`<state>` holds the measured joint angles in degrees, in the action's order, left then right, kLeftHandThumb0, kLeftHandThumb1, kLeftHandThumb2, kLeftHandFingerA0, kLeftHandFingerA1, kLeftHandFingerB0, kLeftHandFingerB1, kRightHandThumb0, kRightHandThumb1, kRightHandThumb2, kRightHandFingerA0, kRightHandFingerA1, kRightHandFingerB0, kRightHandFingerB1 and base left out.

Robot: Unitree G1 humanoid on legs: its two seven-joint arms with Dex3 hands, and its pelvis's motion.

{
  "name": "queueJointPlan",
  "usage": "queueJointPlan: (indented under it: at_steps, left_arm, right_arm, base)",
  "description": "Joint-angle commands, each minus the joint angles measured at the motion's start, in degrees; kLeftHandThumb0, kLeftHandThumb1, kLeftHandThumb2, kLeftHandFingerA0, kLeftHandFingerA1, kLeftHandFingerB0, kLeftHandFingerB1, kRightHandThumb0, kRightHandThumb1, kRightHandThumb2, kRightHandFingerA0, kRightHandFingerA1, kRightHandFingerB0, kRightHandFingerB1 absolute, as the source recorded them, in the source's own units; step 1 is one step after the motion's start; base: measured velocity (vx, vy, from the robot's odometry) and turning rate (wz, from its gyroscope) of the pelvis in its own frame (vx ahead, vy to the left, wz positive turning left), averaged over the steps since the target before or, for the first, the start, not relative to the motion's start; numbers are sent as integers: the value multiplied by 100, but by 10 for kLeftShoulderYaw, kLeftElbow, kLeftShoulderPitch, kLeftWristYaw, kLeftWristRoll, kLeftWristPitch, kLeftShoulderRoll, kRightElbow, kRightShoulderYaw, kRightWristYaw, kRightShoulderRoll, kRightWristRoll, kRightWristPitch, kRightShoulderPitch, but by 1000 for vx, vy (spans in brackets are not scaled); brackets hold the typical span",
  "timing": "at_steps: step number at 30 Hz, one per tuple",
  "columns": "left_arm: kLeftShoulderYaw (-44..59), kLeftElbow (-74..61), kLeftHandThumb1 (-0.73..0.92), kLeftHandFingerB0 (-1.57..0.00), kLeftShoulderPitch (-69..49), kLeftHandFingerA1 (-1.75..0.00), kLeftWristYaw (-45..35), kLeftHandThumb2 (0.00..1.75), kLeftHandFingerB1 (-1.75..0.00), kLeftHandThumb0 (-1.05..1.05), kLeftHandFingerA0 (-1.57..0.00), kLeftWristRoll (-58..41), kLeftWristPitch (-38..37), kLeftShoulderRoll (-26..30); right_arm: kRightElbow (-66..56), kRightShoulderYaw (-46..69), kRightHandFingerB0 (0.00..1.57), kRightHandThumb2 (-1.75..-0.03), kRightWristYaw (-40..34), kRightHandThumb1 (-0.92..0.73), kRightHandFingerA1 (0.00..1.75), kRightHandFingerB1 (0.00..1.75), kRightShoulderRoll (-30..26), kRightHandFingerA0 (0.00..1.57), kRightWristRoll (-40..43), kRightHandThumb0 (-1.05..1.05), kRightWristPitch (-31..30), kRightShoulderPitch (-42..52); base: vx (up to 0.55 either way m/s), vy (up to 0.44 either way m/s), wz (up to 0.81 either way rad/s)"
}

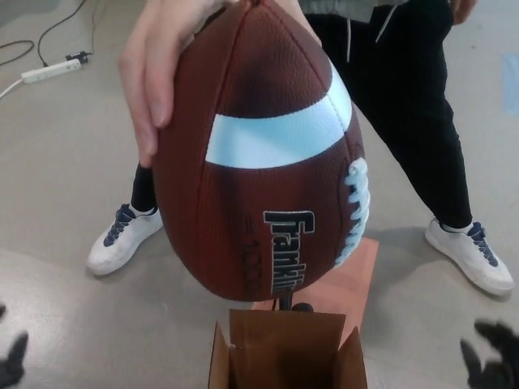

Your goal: Use both hands to pick up a football from a person and place it into a container beneath

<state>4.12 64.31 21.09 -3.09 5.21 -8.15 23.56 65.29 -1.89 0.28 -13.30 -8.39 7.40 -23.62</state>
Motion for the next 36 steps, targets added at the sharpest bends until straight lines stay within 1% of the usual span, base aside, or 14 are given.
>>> queueJointPlan:
  at_steps: [1,11,12,13,16,17,19,20,21,23,24,26,35,36]
  left_arm:
    - [110,-113,85,0,-33,-4,-76,120,-6,-97,0,-124,-110,28]
    - [142,-550,75,0,-179,-23,-101,112,-34,-90,-7,-195,-92,-5]
    - [141,-584,92,-8,-189,-28,-101,69,-32,-88,-8,-203,-90,-10]
    - [138,-633,70,0,-203,-40,-92,108,-42,-82,-7,-206,-86,-17]
    - [132,-721,75,-5,-229,-37,-76,108,-39,-89,-10,-203,-89,-29]
    - [129,-746,86,-11,-237,-34,-73,70,-35,-94,-15,-205,-95,-34]
    - [120,-818,86,-11,-260,-34,-74,69,-35,-94,-16,-225,-94,-39]
    - [118,-837,86,-11,-266,-34,-76,69,-35,-94,-16,-232,-90,-39]
    - [116,-846,73,-7,-269,-42,-77,102,-43,-91,-10,-235,-89,-40]
    - [107,-895,72,-8,-285,-43,-73,101,-42,-90,-11,-241,-79,-42]
    - [102,-919,91,-11,-293,-32,-70,68,-32,-89,-16,-238,-78,-43]
    - [96,-951,74,-5,-303,-41,-67,106,-38,-92,-12,-227,-76,-45]
    - [58,-1047,75,-6,-332,-34,-61,104,-35,-86,-10,-197,-96,-67]
    - [54,-1052,74,-6,-333,-34,-62,103,-35,-85,-10,-197,-98,-69]
  right_arm:
    - [-135,102,6,-112,-9,-83,35,12,-30,7,92,-86,185,18]
    - [-646,135,0,-112,2,-82,32,13,3,11,134,-80,151,174]
    - [-678,131,0,-111,-2,-81,34,13,9,13,130,-81,153,183]
    - [-716,124,0,-111,-4,-82,34,10,14,12,123,-82,160,194]
    - [-795,109,0,-112,-5,-80,33,13,23,10,114,-81,163,215]
    - [-822,102,0,-74,-7,-92,29,8,28,18,113,-81,163,220]
    - [-886,81,0,-111,-6,-76,37,16,38,16,117,-86,170,229]
    - [-900,76,0,-111,-4,-76,37,16,40,16,119,-86,170,231]
    - [-909,74,0,-71,-3,-92,29,10,41,18,117,-82,169,234]
    - [-948,58,0,-74,2,-92,33,6,45,21,113,-84,162,250]
    - [-964,48,0,-74,7,-92,34,4,46,22,114,-84,162,259]
    - [-981,32,0,-74,15,-92,35,2,46,23,112,-81,166,271]
    - [-1045,-45,0,-111,31,-77,38,13,59,10,93,-86,158,299]
    - [-1049,-50,0,-73,38,-92,30,7,54,13,97,-85,152,297]
  base:
    - [0,0,0]
    - [0,0,0]
    - [0,0,0]
    - [0,0,0]
    - [0,0,0]
    - [0,0,0]
    - [0,0,0]
    - [0,0,0]
    - [0,0,0]
    - [0,0,0]
    - [0,0,0]
    - [0,0,0]
    - [0,0,0]
    - [0,0,0]
